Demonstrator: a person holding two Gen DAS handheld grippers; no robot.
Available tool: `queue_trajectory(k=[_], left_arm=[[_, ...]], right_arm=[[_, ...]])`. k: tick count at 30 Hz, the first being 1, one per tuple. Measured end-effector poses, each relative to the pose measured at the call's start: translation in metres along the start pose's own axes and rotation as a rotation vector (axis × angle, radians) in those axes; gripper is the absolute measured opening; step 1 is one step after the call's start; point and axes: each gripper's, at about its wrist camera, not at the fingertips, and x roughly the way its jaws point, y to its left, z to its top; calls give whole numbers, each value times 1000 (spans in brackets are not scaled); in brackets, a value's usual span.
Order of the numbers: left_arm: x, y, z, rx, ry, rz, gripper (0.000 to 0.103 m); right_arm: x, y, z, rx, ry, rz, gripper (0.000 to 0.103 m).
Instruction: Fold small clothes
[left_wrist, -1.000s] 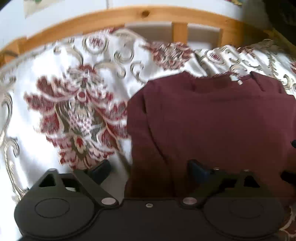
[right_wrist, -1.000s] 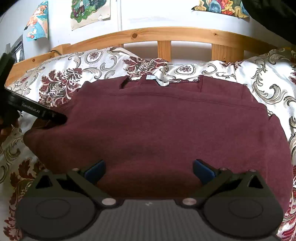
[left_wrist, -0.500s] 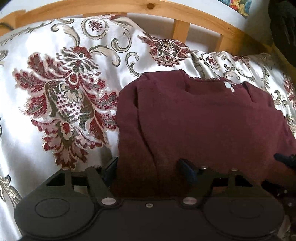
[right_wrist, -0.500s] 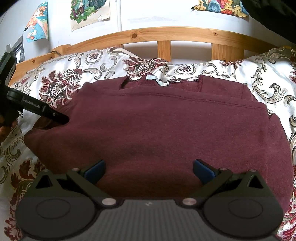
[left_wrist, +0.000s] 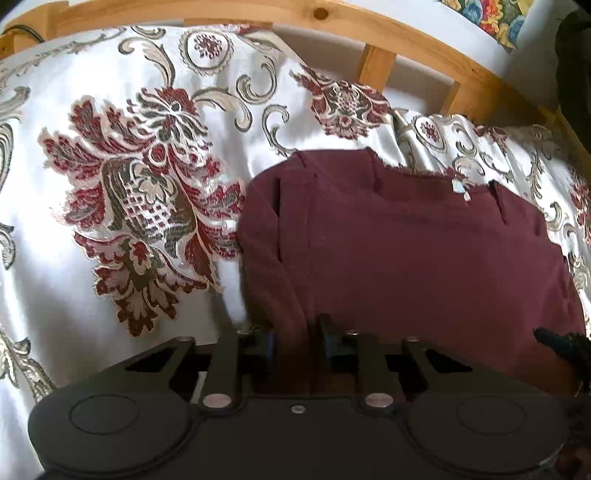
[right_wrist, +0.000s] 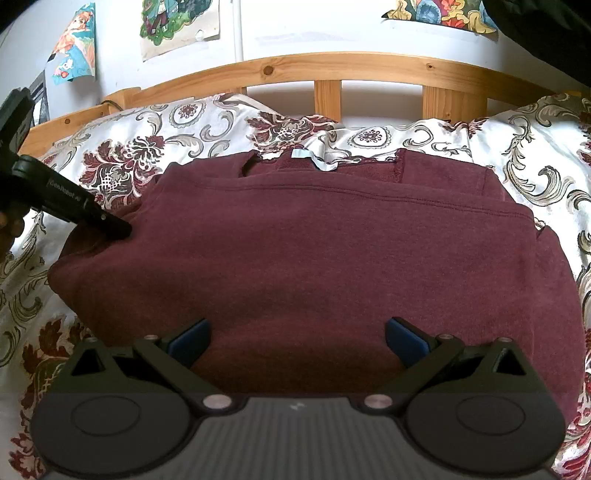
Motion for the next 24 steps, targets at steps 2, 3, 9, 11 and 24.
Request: queue_trajectory(k=[2, 3, 9, 11, 24], left_arm=[[-5, -6, 2, -12, -15, 9, 19], [-9, -9, 4, -11, -23, 9, 18], [-35, -38, 14, 81, -102, -37, 17], [-44, -49, 18, 96, -122, -58, 16], [-47, -161, 17, 232, -119, -310, 12]], right_arm=[[0, 0, 1, 0, 7, 2, 103], [-1, 0, 3, 1, 11, 2, 103], [-12, -4, 13, 40, 12, -20, 103], [-17, -8, 17, 54, -9, -34, 103], [-41, -71, 36, 124, -93, -255, 103]])
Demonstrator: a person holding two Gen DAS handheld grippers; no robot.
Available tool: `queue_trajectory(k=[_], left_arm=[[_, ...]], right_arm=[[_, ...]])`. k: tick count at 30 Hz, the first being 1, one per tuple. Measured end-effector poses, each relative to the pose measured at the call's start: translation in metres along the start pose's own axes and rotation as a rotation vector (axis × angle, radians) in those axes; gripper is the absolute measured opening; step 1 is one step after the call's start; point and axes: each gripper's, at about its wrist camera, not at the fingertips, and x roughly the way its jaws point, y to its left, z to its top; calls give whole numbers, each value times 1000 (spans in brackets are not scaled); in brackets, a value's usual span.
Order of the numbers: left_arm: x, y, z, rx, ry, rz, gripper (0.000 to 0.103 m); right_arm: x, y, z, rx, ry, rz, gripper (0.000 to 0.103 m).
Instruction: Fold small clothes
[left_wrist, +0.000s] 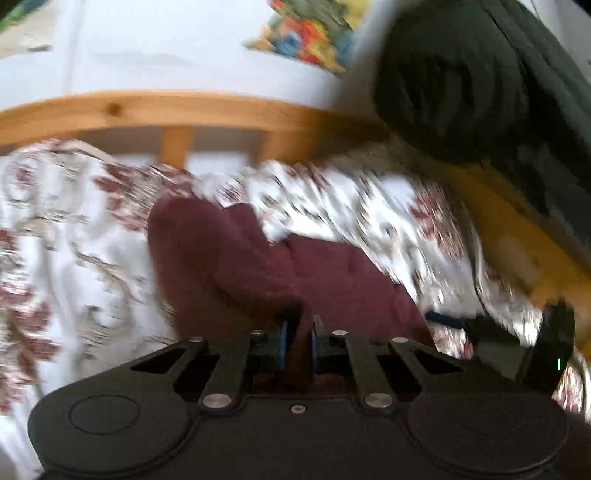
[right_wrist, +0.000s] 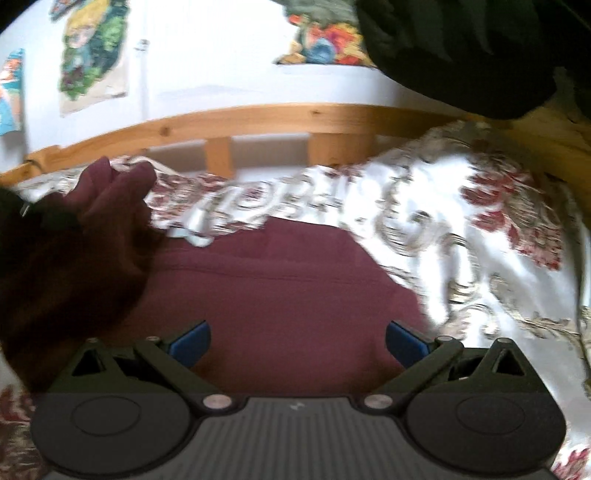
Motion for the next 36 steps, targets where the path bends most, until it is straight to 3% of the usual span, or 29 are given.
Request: queue_trajectory(k=[5, 9, 11, 13, 14, 16, 20, 24, 27, 34, 36], left_arm=[[36, -11, -22, -26, 56, -37, 8], [40, -16, -29, -30, 67, -45, 9], [37, -21, -30, -14, 62, -45, 22], [31, -27, -30, 0, 43, -53, 42], [26, -31, -32, 15, 28, -64, 46], [17, -39, -34, 47, -9, -106, 66], [-5, -49, -36, 83, -90, -153, 84], [-29, -50, -40, 96, -180, -109, 99], [-43, -48, -49, 126, -208, -55, 100], [-44, -38, -82, 224, -112, 81, 101], [-40, -35, -90, 248, -73, 125, 101]], right_arm=[[14, -22, -4, 41, 31, -68, 103], [16, -33, -5, 83, 36, -84, 103], [15, -34, -5, 89, 32, -84, 103], [15, -34, -5, 90, 32, -81, 103], [16, -33, -5, 92, 35, -78, 103], [20, -32, -7, 107, 52, -63, 103], [28, -30, -13, 145, 100, -31, 103], [30, -31, -16, 172, 98, -38, 103], [23, -34, -14, 221, 52, -31, 103], [14, -49, -10, 466, -12, 106, 103], [13, -54, -10, 557, -17, 182, 103]])
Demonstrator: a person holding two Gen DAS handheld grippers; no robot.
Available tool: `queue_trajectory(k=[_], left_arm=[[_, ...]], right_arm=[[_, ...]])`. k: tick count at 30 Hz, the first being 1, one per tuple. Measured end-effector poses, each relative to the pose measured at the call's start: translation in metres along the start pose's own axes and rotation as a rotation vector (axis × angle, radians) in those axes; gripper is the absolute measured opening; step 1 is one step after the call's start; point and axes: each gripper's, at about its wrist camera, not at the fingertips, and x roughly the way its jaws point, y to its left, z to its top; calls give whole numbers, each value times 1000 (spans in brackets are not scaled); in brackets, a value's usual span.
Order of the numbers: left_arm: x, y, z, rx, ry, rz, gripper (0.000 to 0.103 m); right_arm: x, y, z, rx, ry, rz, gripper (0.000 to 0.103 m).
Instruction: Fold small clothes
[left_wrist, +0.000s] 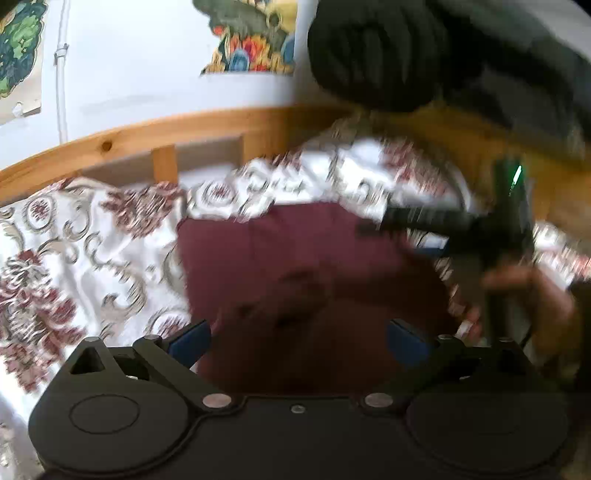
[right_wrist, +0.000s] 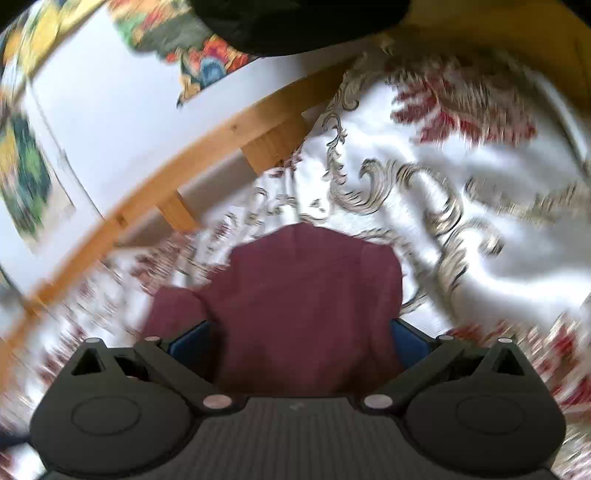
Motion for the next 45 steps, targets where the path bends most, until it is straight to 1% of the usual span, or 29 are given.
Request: queue_trajectory(k=[3, 6, 7, 9, 10, 12, 14, 15, 17, 19, 20, 22, 24, 25, 26, 27, 28, 29, 30, 31, 32, 34, 35, 39, 41, 42, 43, 44, 45], left_arm=[[5, 2, -8, 23, 55, 56, 101], [8, 4, -11, 22, 77, 74, 101], [10, 4, -10, 23, 80, 80, 101], [12, 3, -10, 30, 85, 88, 101], [13, 3, -10, 34, 87, 88, 101], [14, 1, -10, 38, 89, 87, 101], [16, 0, -10, 42, 95, 87, 101], [17, -1, -11, 44, 98, 89, 101], [18, -2, -11, 45, 102, 94, 101], [18, -2, -11, 41, 102, 98, 101], [19, -1, -11, 36, 103, 99, 101], [20, 0, -11, 28, 107, 101, 101], [21, 2, -12, 24, 115, 106, 101], [22, 2, -12, 24, 121, 110, 101], [23, 2, -13, 25, 126, 115, 101], [24, 2, -13, 26, 130, 122, 101], [24, 3, -14, 27, 133, 128, 101], [25, 3, -15, 29, 135, 132, 101], [25, 3, -15, 29, 138, 136, 101], [26, 2, -15, 31, 140, 142, 101], [27, 2, -15, 34, 141, 150, 101], [27, 0, -13, 49, 133, 162, 101], [27, -1, -12, 59, 124, 166, 101], [25, -7, -8, 86, 78, 134, 89], [25, -11, -8, 94, 64, 121, 86], [25, -12, -8, 100, 57, 119, 80], [24, -13, -8, 109, 49, 118, 73], [25, -14, -8, 119, 45, 119, 71], [25, -15, -9, 131, 46, 125, 65]], right_arm=[[-4, 1, 3, 43, -11, 69, 103], [-6, 8, 2, -10, -29, 107, 103], [-6, 12, 0, -40, -31, 91, 103], [-5, 17, -5, -89, -47, 11, 103], [-5, 16, -7, -93, -57, -47, 103], [-1, 8, -9, -53, -32, -194, 103], [5, -8, -6, 12, 8, -314, 103], [6, -15, -6, 36, 12, -337, 103], [4, -19, -4, 47, 6, -335, 103], [2, -10, -4, -5, -23, -370, 103], [-2, -3, -5, -42, -60, -363, 103], [-10, 5, -6, -82, -121, -302, 103], [-17, 17, -6, -130, -175, -207, 103], [-18, 23, -7, -158, -187, -131, 103], [-17, 28, -7, -183, -172, -40, 103], [-12, 32, -6, -196, -133, 46, 103], [-3, 34, -5, -187, -52, 156, 103], [7, 36, -3, -157, 19, 237, 103], [20, 37, -2, -104, 98, 311, 103], [32, 37, -2, -56, 167, 357, 103], [42, 37, -2, -21, 217, 377, 103], [55, 33, -5, 49, 262, 379, 103], [61, 29, -4, 75, 268, 371, 103], [77, 16, -2, 142, 263, 365, 98], [81, 18, -1, 135, 258, 360, 88], [82, 18, -1, 127, 258, 361, 85], [81, 18, -4, 117, 260, 361, 78], [81, 19, -5, 107, 261, 361, 70], [81, 20, -7, 95, 263, 354, 65]])
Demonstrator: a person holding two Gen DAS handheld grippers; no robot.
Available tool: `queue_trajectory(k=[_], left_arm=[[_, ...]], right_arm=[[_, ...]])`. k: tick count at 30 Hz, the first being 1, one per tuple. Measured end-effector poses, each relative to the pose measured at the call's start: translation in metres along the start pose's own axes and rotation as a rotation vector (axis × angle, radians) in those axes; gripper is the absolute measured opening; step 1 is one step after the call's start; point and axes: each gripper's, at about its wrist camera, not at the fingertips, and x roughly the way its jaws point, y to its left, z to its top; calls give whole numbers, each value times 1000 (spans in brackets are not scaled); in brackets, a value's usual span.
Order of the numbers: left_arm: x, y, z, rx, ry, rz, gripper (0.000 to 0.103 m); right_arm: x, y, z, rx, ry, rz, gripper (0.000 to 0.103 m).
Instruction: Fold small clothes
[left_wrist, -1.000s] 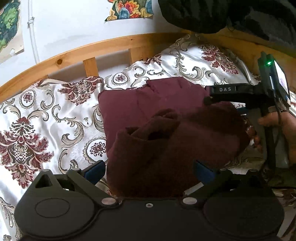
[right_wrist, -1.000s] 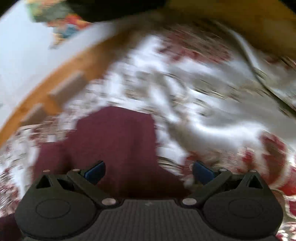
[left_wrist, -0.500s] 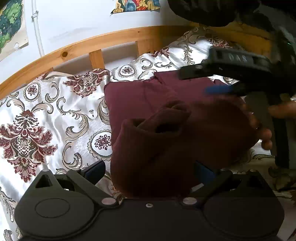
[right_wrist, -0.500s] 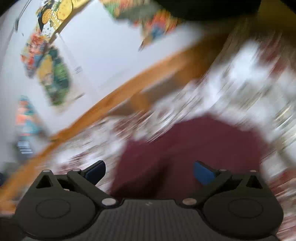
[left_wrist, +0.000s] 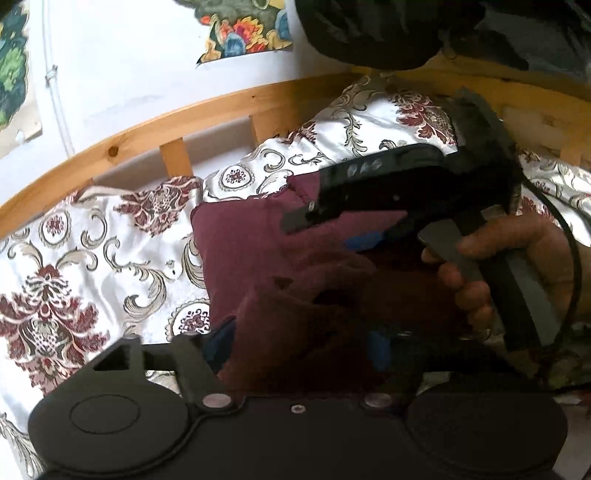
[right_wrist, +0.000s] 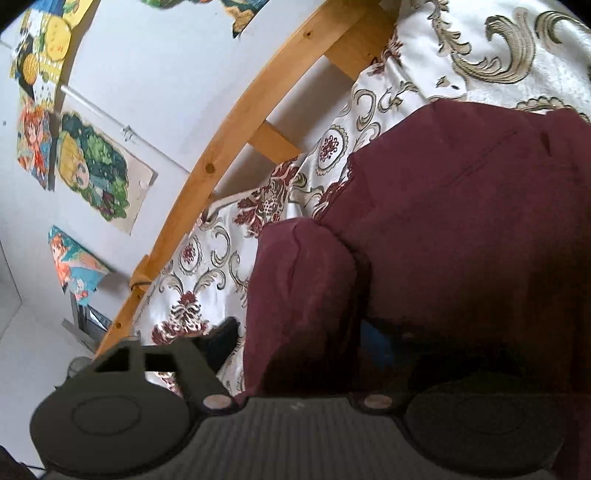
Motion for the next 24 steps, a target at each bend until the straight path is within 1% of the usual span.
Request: queue_trajectory(k=[1, 2, 3, 5, 7, 10, 14, 16, 21, 24], left_arm=[[1, -1, 0, 13, 2, 9, 58], [2, -2, 0, 27, 5, 22, 54], [2, -3, 0, 37, 7, 31, 50], [3, -3, 0, 43, 8, 45, 44], [2, -2, 2, 43, 9, 50, 36], [0, -2, 3, 50, 12, 42, 30], [0, -7, 4, 65, 13, 36, 25], [1, -9, 4, 74, 14, 29, 21], [0, -19, 7, 122, -5, 0, 18], [0, -21, 9, 128, -9, -21, 17]], right_arm=[[2, 1, -1, -9, 7, -16, 57], [3, 1, -1, -15, 17, -28, 51], [3, 1, -1, -16, 24, -33, 47], [1, 0, -1, -7, 25, -40, 27], [-1, 0, 0, -13, 20, -47, 18], [-5, 8, 3, -71, 3, -61, 16], [-6, 24, 2, -168, 10, -134, 14], [-9, 28, 2, -193, 3, -140, 14], [-18, 36, 7, -238, -38, -152, 13], [-22, 39, 10, -265, -58, -162, 13]])
